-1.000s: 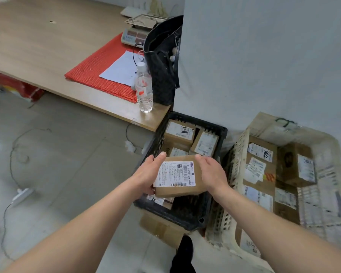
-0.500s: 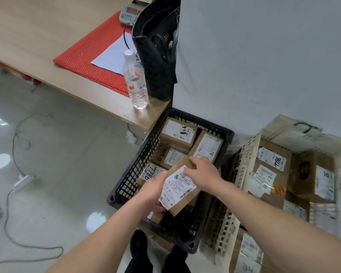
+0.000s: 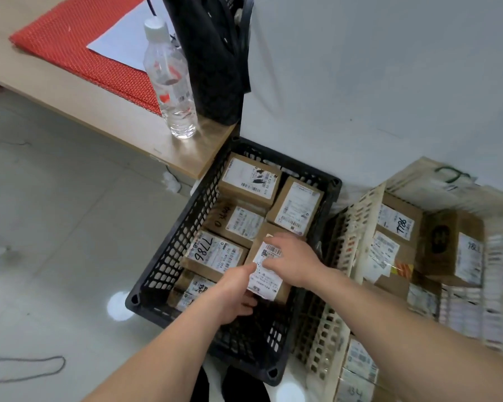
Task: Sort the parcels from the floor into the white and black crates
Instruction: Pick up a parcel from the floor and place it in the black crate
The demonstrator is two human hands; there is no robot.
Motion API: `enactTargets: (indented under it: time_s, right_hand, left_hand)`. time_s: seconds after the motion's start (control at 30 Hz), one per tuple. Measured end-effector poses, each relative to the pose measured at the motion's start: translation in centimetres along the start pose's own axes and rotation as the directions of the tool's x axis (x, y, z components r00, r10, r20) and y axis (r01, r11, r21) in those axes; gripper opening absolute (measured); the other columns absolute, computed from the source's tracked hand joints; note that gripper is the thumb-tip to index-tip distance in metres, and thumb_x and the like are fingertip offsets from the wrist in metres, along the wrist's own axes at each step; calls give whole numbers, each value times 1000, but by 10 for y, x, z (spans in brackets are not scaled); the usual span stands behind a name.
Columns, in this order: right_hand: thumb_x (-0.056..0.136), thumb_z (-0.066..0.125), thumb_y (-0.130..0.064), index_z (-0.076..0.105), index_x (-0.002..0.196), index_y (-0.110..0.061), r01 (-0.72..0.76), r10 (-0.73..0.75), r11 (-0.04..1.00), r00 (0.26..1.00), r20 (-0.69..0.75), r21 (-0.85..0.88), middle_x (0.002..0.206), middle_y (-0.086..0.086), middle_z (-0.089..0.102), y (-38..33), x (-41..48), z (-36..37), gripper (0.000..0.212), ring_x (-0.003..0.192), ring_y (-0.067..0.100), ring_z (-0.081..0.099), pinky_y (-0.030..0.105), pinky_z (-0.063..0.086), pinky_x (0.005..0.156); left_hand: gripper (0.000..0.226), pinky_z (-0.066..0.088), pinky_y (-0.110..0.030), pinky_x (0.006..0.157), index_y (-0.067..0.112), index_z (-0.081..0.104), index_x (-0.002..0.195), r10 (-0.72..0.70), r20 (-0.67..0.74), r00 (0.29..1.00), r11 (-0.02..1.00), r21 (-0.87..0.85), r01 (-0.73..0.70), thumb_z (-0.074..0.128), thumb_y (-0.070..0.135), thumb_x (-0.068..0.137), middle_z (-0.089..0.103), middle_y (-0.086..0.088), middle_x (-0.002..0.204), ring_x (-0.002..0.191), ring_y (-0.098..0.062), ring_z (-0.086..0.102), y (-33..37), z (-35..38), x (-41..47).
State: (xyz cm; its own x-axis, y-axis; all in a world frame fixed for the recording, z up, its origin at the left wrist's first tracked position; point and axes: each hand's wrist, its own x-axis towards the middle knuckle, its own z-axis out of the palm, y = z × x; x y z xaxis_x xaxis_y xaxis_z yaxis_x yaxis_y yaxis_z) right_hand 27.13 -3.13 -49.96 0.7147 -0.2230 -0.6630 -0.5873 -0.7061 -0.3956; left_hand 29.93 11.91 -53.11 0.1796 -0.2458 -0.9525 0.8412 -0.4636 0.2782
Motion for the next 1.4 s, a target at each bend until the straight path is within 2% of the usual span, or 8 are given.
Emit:
enactTargets:
  time_s: [0.2, 0.33, 0.5, 0.8, 0.93, 1.03, 1.23, 1.4]
  right_hand:
    - [92, 62, -38, 42, 157, -30, 32, -32, 999, 999, -4, -36, 170, -2, 22, 9, -4, 15, 68, 156, 18, 20, 34, 20, 125]
    - [92, 63, -35, 43, 156, -27, 24, -24, 1000, 999, -24, 6, 169, 0, 25, 6, -9, 10, 68, 155, 18, 23, 32, 20, 124]
    - [92, 65, -34, 48, 153, -25, 17, -6, 996, 993, -116, 92, 164, -1, 34, -9, -20, -11, 64, 152, 17, 30, 33, 23, 122]
    - [100, 55, -51, 50, 150, -22, 104, -14, 957, 949, -316, 269, 154, -3, 50, -62, -56, -37, 57, 142, 16, 44, 33, 33, 114]
    - [103, 51, -48, 54, 146, -21, 197, -40, 912, 915, -401, 359, 143, -3, 57, -89, -77, -43, 51, 125, 12, 52, 29, 39, 103]
    - [101, 50, -56, 53, 148, -24, 245, -42, 884, 890, -455, 398, 148, -4, 56, -105, -88, -43, 57, 133, 13, 51, 40, 40, 114]
    - [85, 43, -76, 51, 149, -27, 332, -100, 863, 851, -516, 380, 150, -6, 54, -141, -116, -42, 81, 137, 13, 49, 46, 40, 116]
    - [78, 40, -82, 50, 149, -30, 413, -187, 846, 821, -539, 336, 149, -7, 55, -164, -134, -43, 88, 137, 11, 49, 46, 41, 115]
  left_hand:
    - [55, 43, -54, 106, 3, 23, 154, -13, 19, 1000, 1000, 18, 13, 43, 12, 104, 31, -25, 157, 133, -45, 45, 2, -2, 1]
    - [71, 48, -52, 103, 18, 13, 159, 8, -11, 1000, 969, 246, -5, 50, 21, 99, 35, -23, 155, 125, -43, 52, 4, -6, -7]
    - [80, 40, -43, 112, 18, 9, 162, 237, -43, 971, 809, 562, -172, 53, 31, 97, 27, -11, 164, 142, -33, 40, 31, -20, -35]
    - [62, 41, -25, 93, 17, 42, 152, 594, 62, 802, 551, 696, -461, 57, 41, 97, 52, -1, 149, 120, -12, 54, 77, -56, -111]
    - [67, 39, -26, 103, 21, 48, 149, 691, 88, 718, 435, 742, -510, 60, 53, 90, 53, 4, 148, 132, -16, 52, 86, -73, -144]
    - [63, 46, -29, 101, 26, 58, 137, 744, 112, 658, 371, 750, -547, 60, 61, 84, 58, 11, 136, 116, -9, 58, 91, -83, -167]
    - [65, 34, -24, 101, 21, 50, 146, 829, 119, 546, 246, 799, -548, 62, 53, 91, 46, 4, 150, 133, -14, 48, 85, -108, -206]
    - [62, 29, -22, 101, 23, 51, 145, 873, 53, 484, 249, 806, -537, 63, 52, 91, 43, 3, 153, 137, -13, 44, 71, -128, -243]
